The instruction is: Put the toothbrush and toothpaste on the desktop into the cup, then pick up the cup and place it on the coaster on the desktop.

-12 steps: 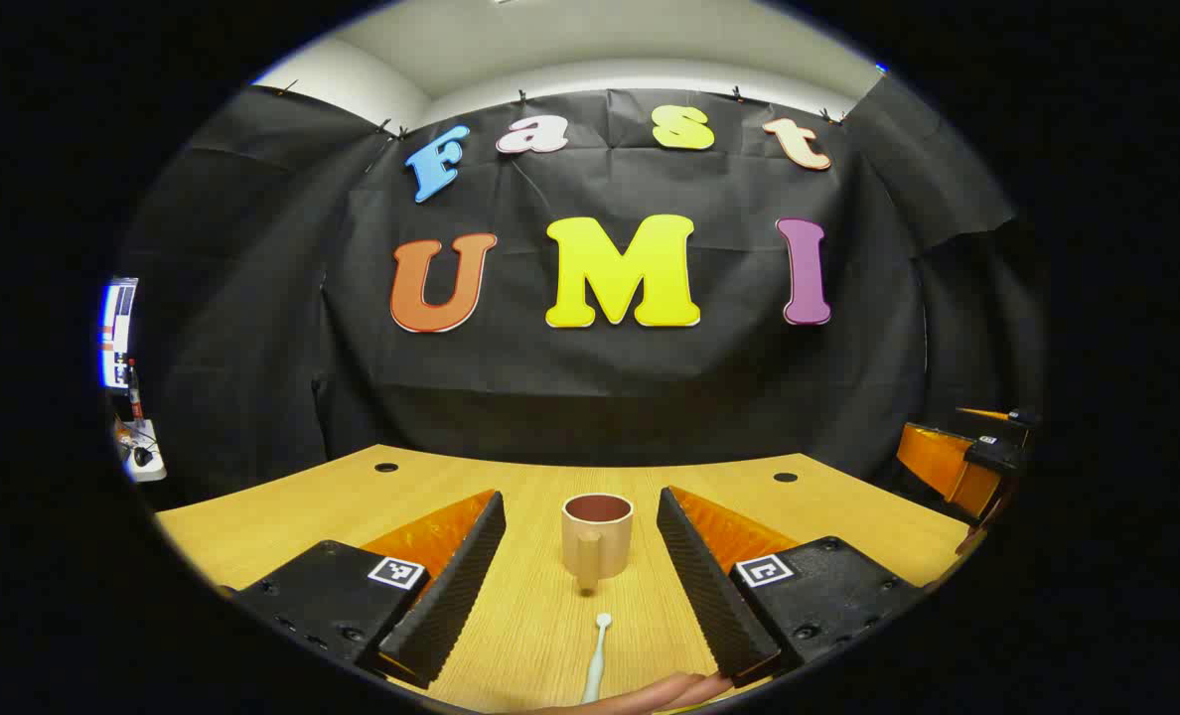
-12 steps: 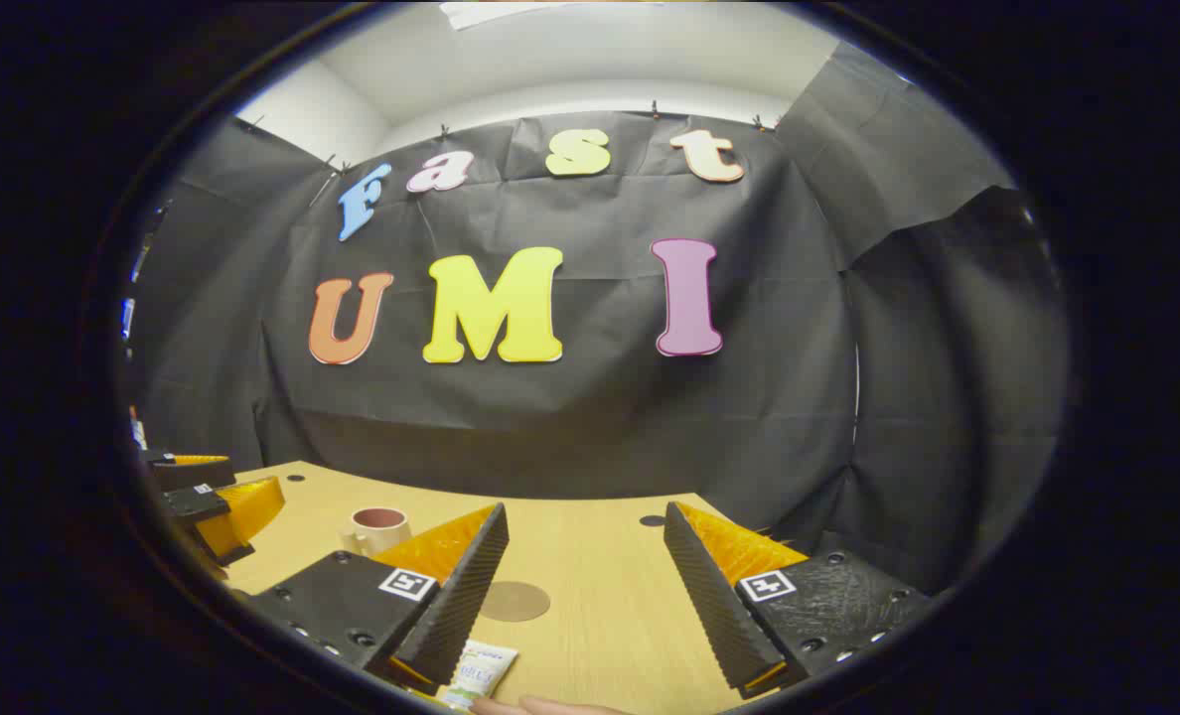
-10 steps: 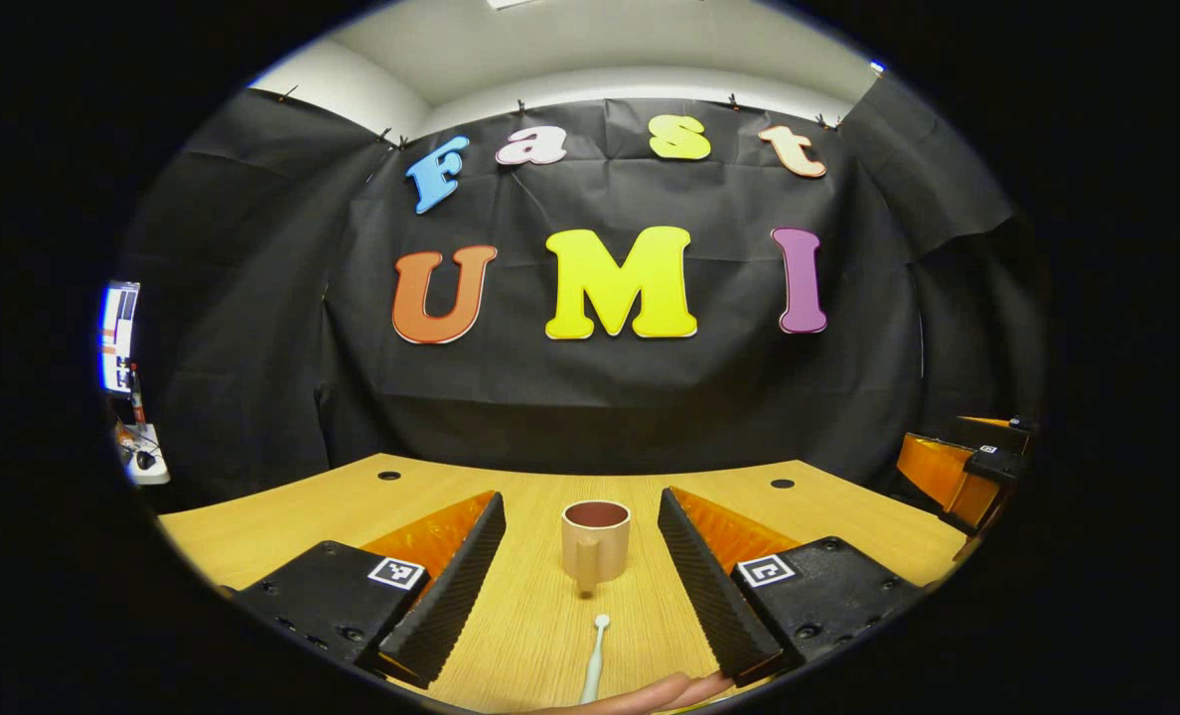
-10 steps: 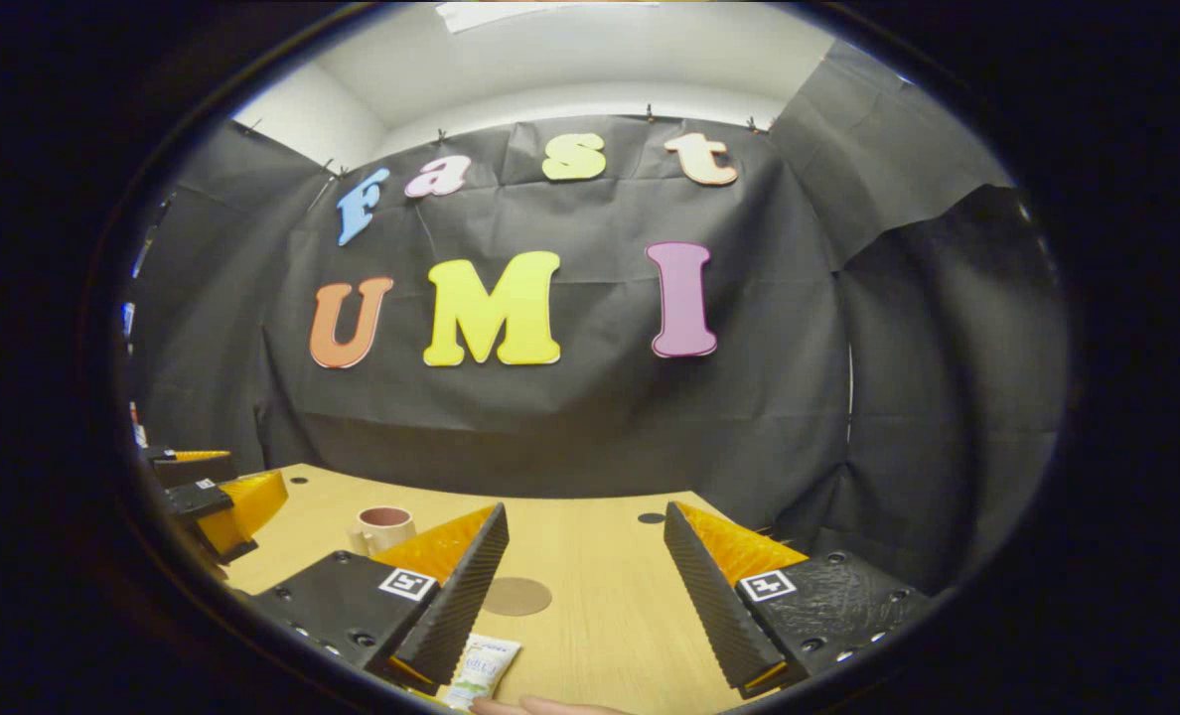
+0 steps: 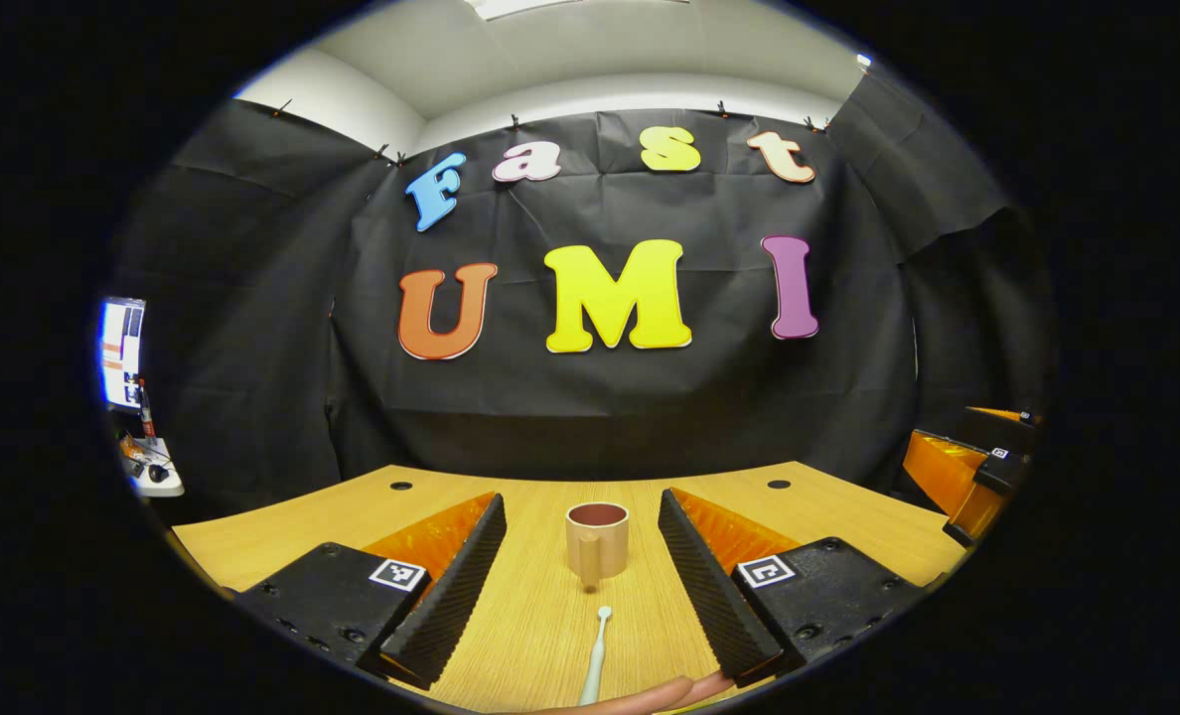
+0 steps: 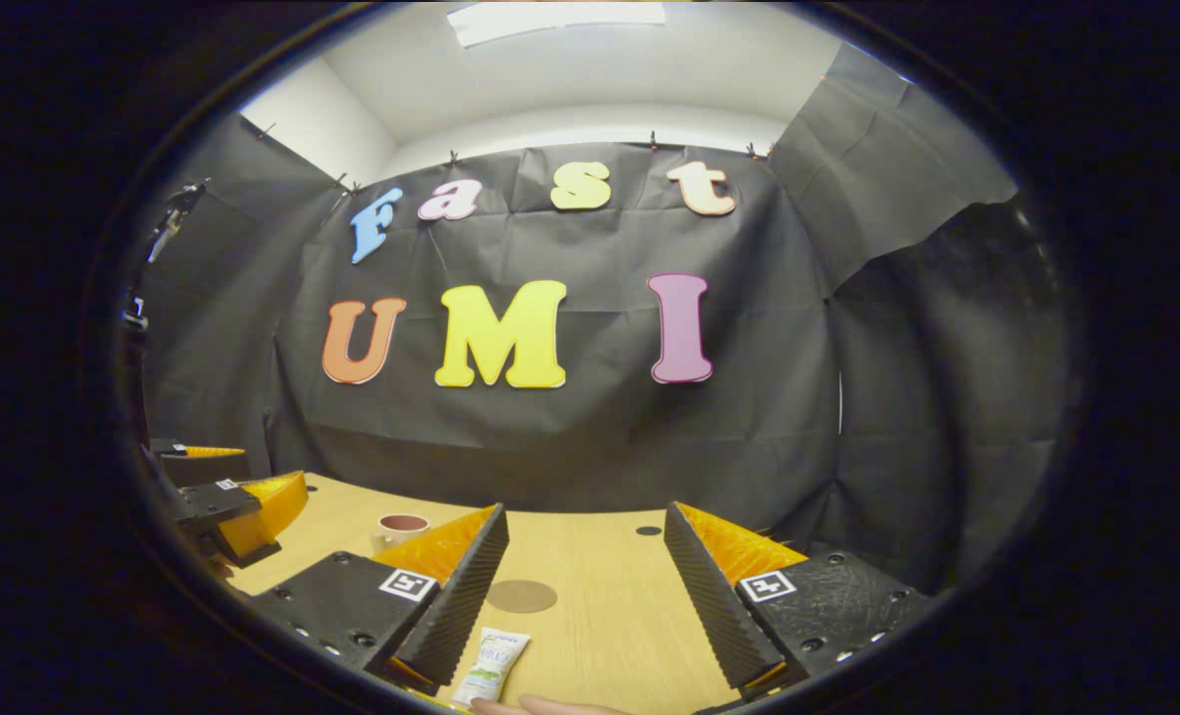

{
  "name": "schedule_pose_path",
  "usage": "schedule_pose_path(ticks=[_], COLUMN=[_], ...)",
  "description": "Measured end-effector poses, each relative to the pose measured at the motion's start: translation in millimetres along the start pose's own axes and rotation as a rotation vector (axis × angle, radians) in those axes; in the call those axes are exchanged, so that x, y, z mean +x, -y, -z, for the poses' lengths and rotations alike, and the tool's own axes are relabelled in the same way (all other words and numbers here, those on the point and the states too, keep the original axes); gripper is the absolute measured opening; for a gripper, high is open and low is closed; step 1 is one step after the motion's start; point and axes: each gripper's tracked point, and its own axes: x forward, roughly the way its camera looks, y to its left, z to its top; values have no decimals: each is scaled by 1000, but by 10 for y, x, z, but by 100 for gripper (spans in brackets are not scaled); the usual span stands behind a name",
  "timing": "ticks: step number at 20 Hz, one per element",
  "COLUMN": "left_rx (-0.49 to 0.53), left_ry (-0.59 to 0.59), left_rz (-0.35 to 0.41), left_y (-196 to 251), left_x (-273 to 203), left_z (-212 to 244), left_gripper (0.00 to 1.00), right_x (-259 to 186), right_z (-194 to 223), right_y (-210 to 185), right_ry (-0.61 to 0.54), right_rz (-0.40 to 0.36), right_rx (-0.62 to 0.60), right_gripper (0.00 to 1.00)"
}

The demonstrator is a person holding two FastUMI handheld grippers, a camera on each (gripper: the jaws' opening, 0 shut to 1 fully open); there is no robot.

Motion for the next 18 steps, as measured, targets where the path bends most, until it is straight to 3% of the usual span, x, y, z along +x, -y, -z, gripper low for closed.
schedule_pose_path(ticks=[2, 3, 4, 11, 15, 18], left_rx=[-17, -20, -20, -48, -85, -47], left_ry=[-43, -55, -64, -146, -297, -403], left_rz=[1, 0, -4, -7, 49, 42], left_y=[-22, -38, -53, -81, 47, 50], left_x=[29, 38, 41, 98, 148, 150], left_z=[109, 137, 159, 357, 769, 1078], left_gripper=[98, 91, 98, 98, 98, 96], right_x=[32, 37, 40, 56, 62, 77], right_z=[76, 86, 114, 112, 177, 252], right_y=[-47, -73, -119, -166, -206, -201], right_ry=[-31, -42, -58, -60, -73, -86], right_rz=[-9, -19, -36, -51, -67, -68], right_rx=[6, 17, 36, 18, 0, -3], right_gripper=[95, 95, 95, 95, 95, 97])
